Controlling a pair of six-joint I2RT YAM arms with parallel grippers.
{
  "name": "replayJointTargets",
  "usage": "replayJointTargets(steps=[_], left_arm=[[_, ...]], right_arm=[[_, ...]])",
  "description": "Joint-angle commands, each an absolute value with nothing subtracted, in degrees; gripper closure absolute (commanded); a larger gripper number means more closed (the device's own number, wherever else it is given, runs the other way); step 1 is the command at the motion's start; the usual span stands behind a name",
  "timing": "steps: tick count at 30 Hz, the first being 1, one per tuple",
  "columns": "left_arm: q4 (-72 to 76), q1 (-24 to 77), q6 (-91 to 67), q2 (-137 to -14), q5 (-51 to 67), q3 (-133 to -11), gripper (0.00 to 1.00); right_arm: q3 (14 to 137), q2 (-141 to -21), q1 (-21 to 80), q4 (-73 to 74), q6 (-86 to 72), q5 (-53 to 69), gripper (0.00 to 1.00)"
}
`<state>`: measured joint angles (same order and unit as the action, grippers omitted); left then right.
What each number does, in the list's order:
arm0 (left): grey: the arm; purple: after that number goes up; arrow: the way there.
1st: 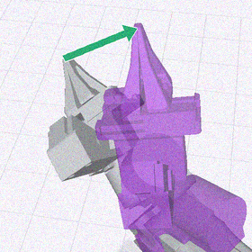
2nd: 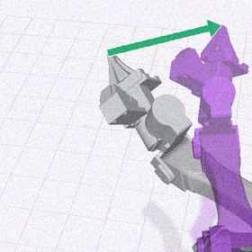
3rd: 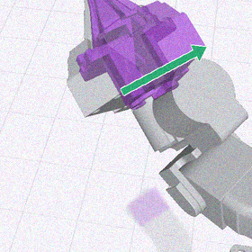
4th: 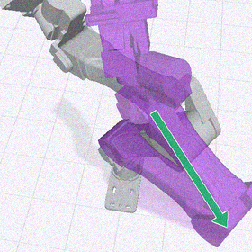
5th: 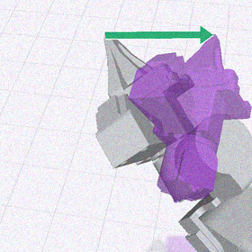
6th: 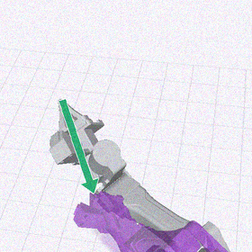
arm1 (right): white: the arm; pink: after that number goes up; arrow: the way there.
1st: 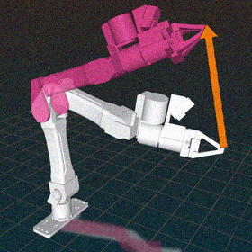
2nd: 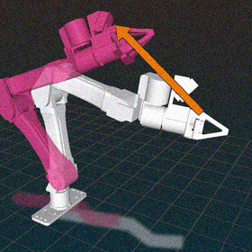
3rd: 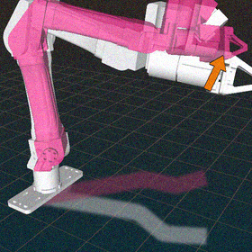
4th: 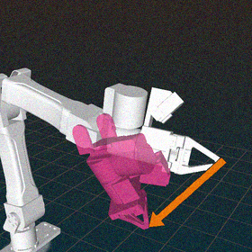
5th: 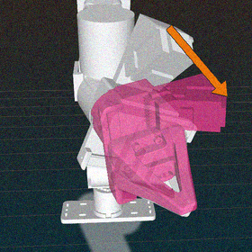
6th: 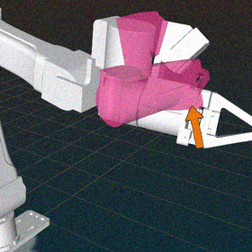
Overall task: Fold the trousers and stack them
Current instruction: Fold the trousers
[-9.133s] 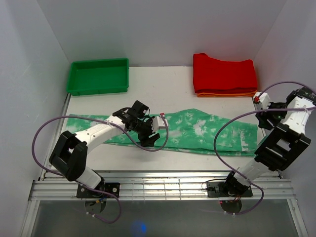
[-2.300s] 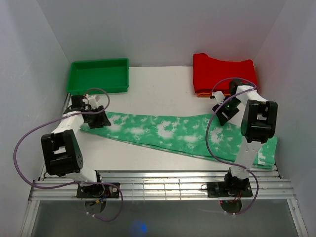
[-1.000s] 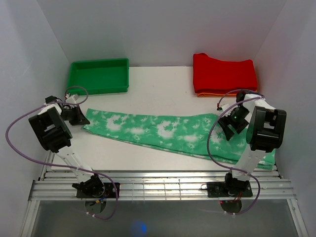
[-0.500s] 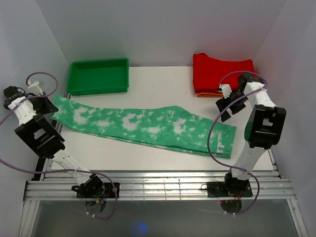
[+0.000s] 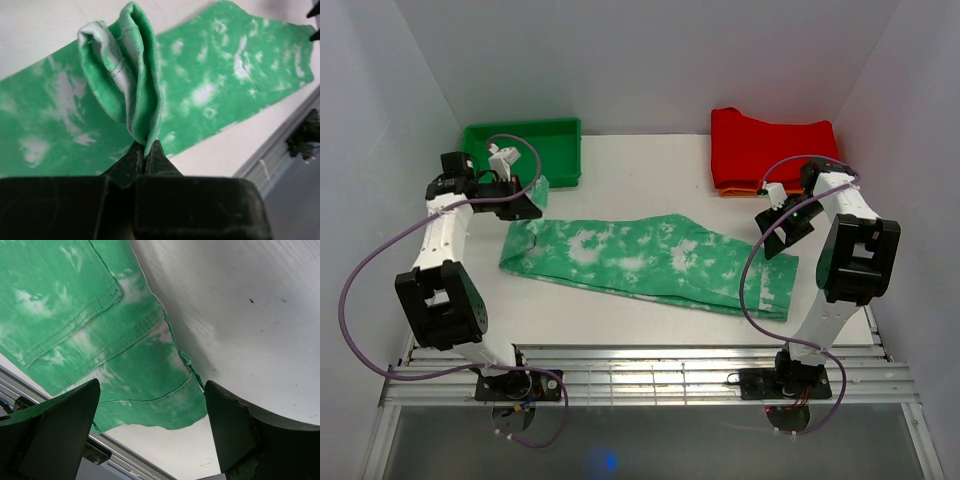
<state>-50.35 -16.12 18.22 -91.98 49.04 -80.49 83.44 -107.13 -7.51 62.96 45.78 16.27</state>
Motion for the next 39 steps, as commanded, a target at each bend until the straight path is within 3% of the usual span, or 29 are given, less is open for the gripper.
replayJointTargets(steps=[1,10,23,35,36,39], left_arm=[[-42.03,-12.67,8.10,-88.68,51.16,-72.88,1.00],[-28.49,-0.97,-1.91,-92.72,45.19,-60.74,1.00],[-18.99,11.59,-10.90,-94.30,36.65,-58.18,1.00],[-16.53,16.43,-14.06,-97.91,33.66,-59.33,1.00],[-16.35,16.70,-14.06,-98.08,34.27,-59.15,0.98],[-16.87,17.14,-13.62,-98.61,36.03,-59.68,0.72]], right_arm=[[83.58,-104.24,-8.35,64.77,45.44,18.98,0.10],[83.94,-104.24,-8.96,65.57,45.44,18.37,0.10],[84.02,-104.41,-9.14,65.83,45.18,17.31,0.10],[82.88,-104.85,-9.14,65.57,45.00,17.23,0.10],[82.79,-104.94,-9.14,65.57,45.00,17.14,0.10],[82.53,-104.77,-9.14,65.48,45.17,16.88,0.10]])
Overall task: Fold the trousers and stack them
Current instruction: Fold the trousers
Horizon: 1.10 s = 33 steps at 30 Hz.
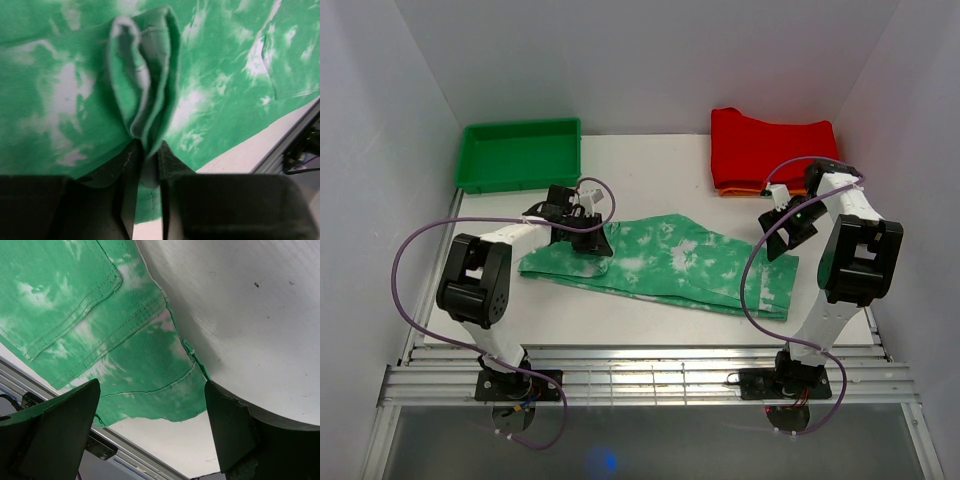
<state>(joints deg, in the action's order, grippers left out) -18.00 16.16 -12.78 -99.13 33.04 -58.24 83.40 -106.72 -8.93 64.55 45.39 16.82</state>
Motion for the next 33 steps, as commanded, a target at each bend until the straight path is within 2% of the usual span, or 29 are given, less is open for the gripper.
replayJointTargets(steps=[1,5,7,10,15,17,25,26,29,33], left_arm=[[-17.22,17.40,-13.28,-98.44,36.38,-59.85,0.67],[-20.55,18.54,-9.41,-94.33,38.93,-61.26,0.49],[-21.88,18.72,-7.48,-92.38,39.64,-61.52,0.44],[-25.74,18.46,-5.89,-88.52,37.37,-62.14,0.42],[-27.51,12.23,-6.06,-81.40,39.10,-60.82,0.44],[-29.61,5.82,-5.37,-81.21,43.38,-61.26,0.44],[-39.98,-15.18,7.37,-90.07,54.12,-66.79,0.46],[-43.12,-16.07,10.52,-92.61,55.01,-68.54,0.47],[-44.64,-18.45,12.83,-95.18,57.66,-68.91,0.49],[-43.86,-20.30,13.71,-97.03,60.64,-67.59,0.49]], right_arm=[[82.53,-104.77,-9.14,65.48,45.18,16.88,0.10],[83.14,-104.94,-9.23,65.30,45.26,16.79,0.10],[83.58,-105.20,-9.23,65.30,45.00,17.22,0.10],[85.60,-105.47,-9.23,66.00,44.48,19.24,0.10],[90.51,-104.16,-6.95,65.66,41.84,30.13,0.10],[91.58,-103.71,-5.20,63.82,39.31,35.65,0.09],[94.39,-107.31,11.50,46.61,20.85,48.95,0.00],[95.44,-108.10,13.34,44.58,19.09,50.43,0.04],[100.34,-112.58,20.02,39.73,14.60,53.33,0.08],[107.38,-121.18,28.19,38.59,12.66,55.37,0.09]])
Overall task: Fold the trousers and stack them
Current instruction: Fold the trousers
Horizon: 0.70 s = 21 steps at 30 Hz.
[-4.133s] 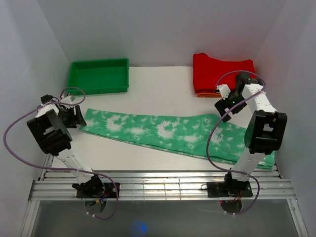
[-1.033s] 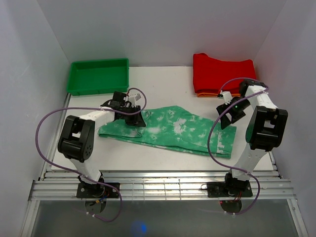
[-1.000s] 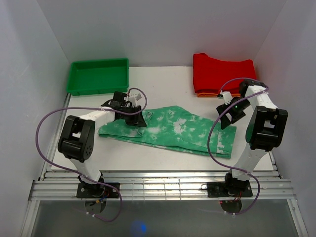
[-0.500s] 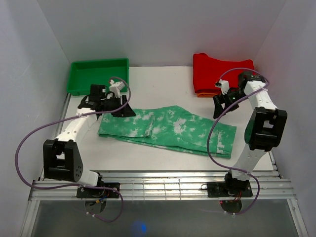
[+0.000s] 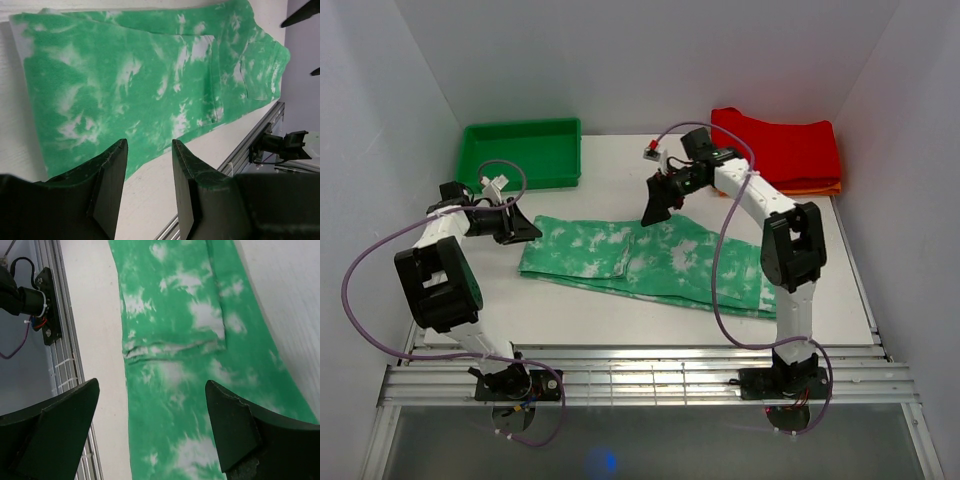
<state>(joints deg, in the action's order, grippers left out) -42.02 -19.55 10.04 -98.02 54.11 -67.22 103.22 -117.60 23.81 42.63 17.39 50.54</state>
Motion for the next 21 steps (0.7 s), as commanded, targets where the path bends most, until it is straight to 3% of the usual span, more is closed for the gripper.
replayJointTargets(steps=[1,4,6,10,13,21], left_arm=[[-43.51,-20.91,13.54,-97.29,61.34,-67.33,0.49],[-42.37,-21.53,12.31,-97.30,60.73,-66.80,0.49],[-41.93,-21.53,12.30,-97.29,59.94,-67.06,0.47],[-40.44,-21.62,11.87,-97.56,58.71,-67.67,0.44],[-38.51,-21.62,10.64,-97.65,57.92,-67.68,0.43],[-36.83,-21.62,9.49,-96.16,55.90,-66.97,0.41]], right_arm=[[108.27,-122.42,29.17,38.24,12.22,54.07,0.09],[108.20,-124.98,31.81,37.80,10.64,49.41,0.08],[104.96,-124.11,31.99,33.15,3.46,43.97,0.02],[96.98,-121.03,32.43,30.68,-6.13,37.71,0.08],[89.77,-118.66,32.43,22.87,-14.92,39.54,0.10],[85.78,-122.34,33.75,12.76,-27.06,45.52,0.06]])
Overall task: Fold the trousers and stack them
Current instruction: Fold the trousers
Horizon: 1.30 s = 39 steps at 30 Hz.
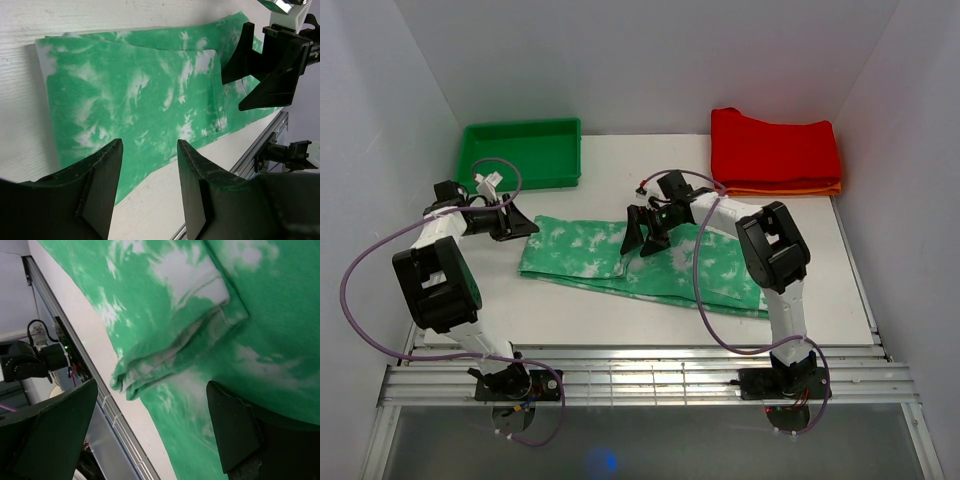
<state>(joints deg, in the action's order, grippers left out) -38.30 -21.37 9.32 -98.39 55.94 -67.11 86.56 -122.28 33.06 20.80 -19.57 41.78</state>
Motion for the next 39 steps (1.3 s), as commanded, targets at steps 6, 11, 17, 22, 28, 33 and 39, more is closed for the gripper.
replayJointTargets(steps=[6,11,17,22,28,33,39], left_arm=[[-36.74,-21.71,9.58,-95.71,55.11,-66.10,0.41],[-36.39,-21.71,8.70,-95.89,54.76,-66.44,0.41],[-36.30,-21.71,8.44,-96.50,54.40,-67.67,0.41],[-35.42,-21.71,8.00,-97.12,54.05,-68.03,0.41],[-35.42,-21.71,8.17,-96.77,54.14,-68.29,0.41],[-35.33,-21.71,8.88,-96.24,56.51,-68.56,0.41],[-35.25,-21.01,9.93,-96.15,59.58,-68.29,0.43]], right_arm=[[85.70,-124.54,34.28,9.93,-31.72,46.41,0.04],[83.50,-126.21,34.63,8.79,-34.98,46.93,0.01],[83.32,-125.16,34.54,8.70,-35.16,46.67,0.45],[83.58,-123.84,34.37,8.79,-34.54,46.76,0.82],[81.04,-119.98,33.23,8.96,-34.28,47.81,0.92],[78.05,-116.20,31.73,8.96,-34.19,47.37,0.92],[75.76,-117.06,31.55,9.49,-32.44,46.58,0.92]])
